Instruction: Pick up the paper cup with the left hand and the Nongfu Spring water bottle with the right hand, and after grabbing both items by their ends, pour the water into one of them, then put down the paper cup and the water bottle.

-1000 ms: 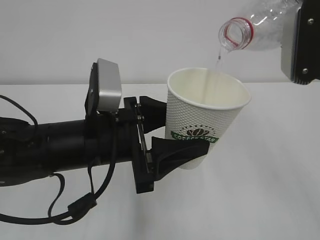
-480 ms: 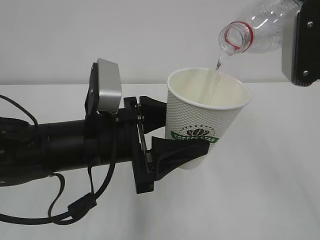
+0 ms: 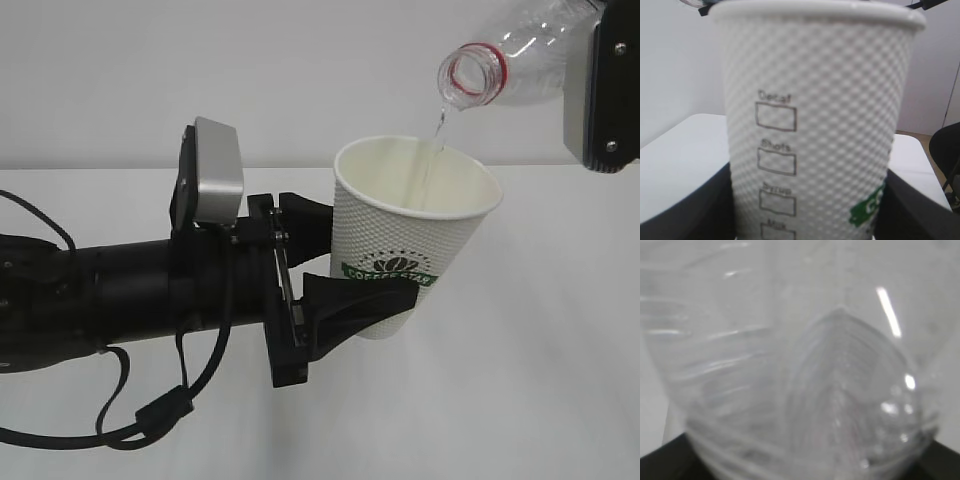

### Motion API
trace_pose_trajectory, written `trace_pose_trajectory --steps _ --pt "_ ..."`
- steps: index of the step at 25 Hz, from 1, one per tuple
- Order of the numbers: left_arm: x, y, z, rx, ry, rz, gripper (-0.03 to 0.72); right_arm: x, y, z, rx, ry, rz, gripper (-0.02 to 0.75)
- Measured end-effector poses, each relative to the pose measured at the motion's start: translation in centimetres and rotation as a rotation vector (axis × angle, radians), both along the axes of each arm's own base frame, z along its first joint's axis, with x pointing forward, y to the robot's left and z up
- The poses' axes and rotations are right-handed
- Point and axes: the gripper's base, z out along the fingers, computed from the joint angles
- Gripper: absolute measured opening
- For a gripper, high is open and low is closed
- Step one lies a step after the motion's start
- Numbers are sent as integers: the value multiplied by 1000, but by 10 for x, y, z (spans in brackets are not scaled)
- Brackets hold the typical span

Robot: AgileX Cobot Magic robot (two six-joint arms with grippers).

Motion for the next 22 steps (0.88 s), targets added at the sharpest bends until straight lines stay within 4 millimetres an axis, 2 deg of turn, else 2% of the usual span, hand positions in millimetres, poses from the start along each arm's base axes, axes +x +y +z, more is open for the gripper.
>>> trace_pose_trajectory --steps 22 --pt "0 0 0 1 0 -1 498 0 0 0 -5 -1 1 529"
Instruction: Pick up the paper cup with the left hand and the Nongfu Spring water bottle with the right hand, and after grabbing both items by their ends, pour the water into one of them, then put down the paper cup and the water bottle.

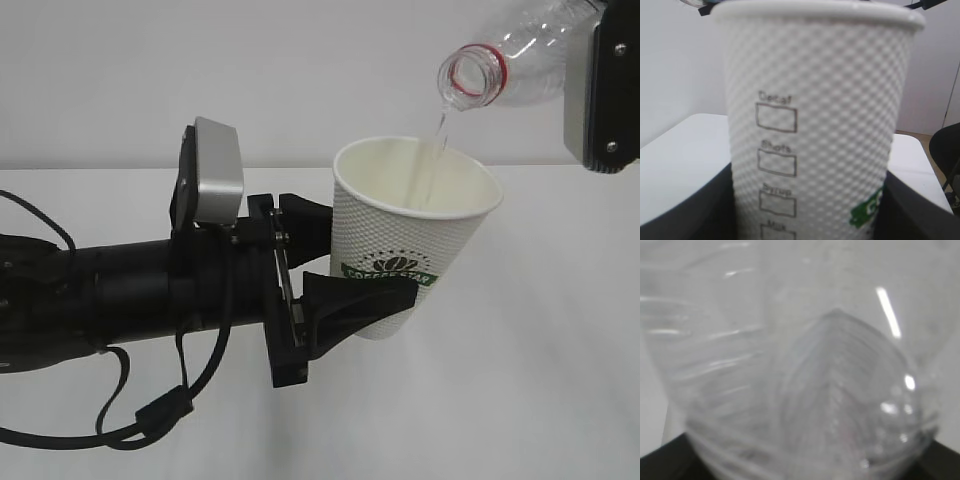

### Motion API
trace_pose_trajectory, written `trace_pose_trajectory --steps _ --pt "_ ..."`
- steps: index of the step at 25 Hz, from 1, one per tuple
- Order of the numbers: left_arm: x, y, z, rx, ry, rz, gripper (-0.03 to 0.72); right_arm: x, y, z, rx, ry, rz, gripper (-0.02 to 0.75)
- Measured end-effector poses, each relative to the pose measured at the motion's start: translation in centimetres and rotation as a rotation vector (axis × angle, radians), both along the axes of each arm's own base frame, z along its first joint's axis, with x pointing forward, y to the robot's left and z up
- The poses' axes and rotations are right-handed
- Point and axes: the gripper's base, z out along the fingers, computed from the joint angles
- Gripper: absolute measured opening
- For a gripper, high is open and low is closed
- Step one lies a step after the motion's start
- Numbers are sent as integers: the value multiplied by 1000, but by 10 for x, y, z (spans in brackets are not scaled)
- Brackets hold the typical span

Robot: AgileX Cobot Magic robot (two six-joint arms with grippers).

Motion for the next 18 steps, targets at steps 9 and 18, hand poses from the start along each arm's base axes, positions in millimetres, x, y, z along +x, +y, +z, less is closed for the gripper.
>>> trace_pose_trajectory --steps 9,18 --pt "0 0 0 0 0 0 498 0 0 0 -1 0 0 529" --pt "0 0 0 0 0 0 496 0 0 0 -2 -1 1 529"
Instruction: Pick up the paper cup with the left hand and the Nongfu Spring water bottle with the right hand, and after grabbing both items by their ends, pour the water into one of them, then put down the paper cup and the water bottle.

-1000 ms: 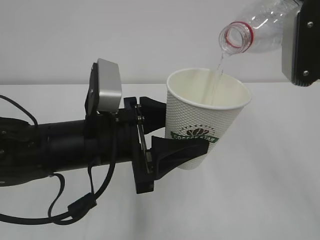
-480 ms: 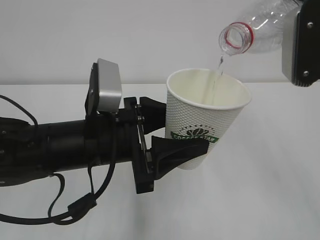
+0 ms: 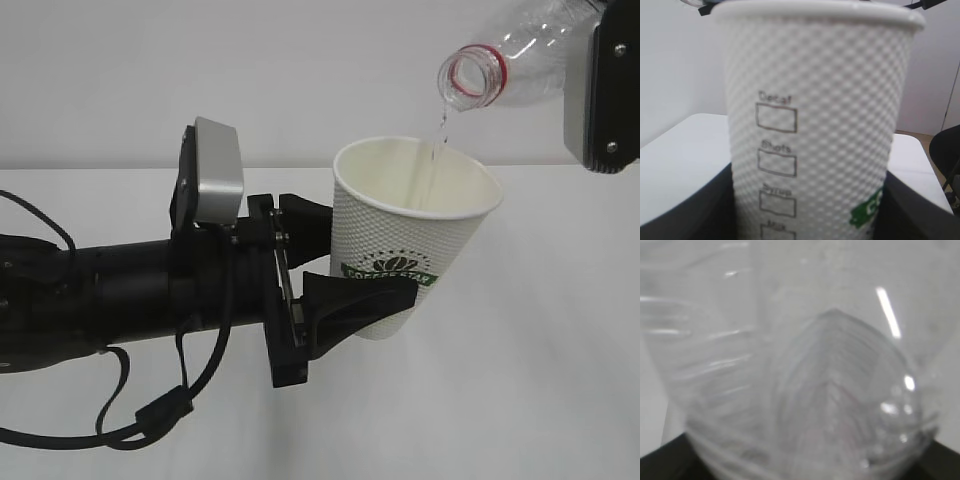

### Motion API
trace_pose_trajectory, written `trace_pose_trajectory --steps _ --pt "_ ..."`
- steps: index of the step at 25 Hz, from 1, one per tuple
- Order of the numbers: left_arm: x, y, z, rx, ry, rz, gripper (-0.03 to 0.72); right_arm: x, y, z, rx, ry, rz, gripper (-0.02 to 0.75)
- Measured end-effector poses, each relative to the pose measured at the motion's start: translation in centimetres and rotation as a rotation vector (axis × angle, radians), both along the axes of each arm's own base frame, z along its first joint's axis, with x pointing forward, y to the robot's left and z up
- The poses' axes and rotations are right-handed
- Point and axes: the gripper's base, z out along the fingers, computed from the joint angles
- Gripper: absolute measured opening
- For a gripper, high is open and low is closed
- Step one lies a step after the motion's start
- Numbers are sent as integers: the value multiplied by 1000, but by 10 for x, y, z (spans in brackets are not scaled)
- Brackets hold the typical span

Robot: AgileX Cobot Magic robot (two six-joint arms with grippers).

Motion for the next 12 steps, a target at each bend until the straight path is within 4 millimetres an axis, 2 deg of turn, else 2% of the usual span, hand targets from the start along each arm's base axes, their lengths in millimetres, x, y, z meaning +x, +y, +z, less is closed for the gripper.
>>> trace_pose_trajectory --steps 12 --pt "0 0 0 0 0 0 496 0 0 0 -2 0 0 529"
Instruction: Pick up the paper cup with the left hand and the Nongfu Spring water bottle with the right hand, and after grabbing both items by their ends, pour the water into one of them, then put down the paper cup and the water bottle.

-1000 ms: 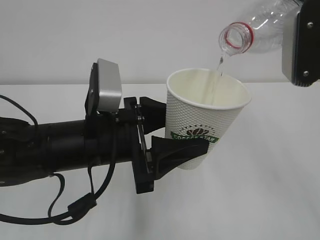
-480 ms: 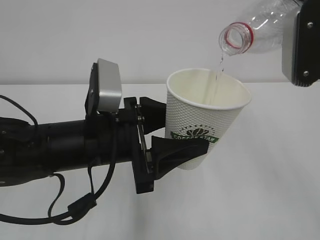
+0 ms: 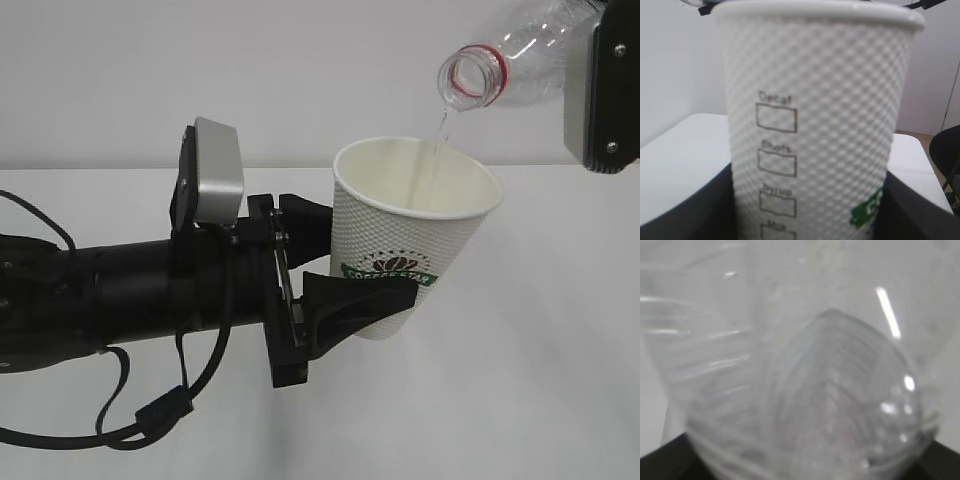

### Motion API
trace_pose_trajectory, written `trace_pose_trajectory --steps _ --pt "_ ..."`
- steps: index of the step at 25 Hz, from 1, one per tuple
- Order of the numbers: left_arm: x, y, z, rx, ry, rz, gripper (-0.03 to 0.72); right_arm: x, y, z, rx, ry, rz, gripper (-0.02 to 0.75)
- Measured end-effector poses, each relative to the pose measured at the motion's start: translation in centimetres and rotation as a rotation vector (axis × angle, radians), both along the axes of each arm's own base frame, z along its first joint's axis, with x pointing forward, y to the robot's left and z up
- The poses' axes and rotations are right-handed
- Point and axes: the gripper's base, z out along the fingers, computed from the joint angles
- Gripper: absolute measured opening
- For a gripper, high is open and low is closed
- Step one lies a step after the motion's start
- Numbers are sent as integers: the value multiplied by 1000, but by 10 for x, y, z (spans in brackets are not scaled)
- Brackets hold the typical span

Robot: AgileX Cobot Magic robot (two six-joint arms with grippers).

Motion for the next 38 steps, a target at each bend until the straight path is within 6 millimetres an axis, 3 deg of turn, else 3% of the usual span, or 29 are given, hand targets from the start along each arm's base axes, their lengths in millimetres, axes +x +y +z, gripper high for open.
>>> trace_pose_trajectory --steps 38 --pt "0 0 0 0 0 0 496 0 0 0 -1 0 0 529"
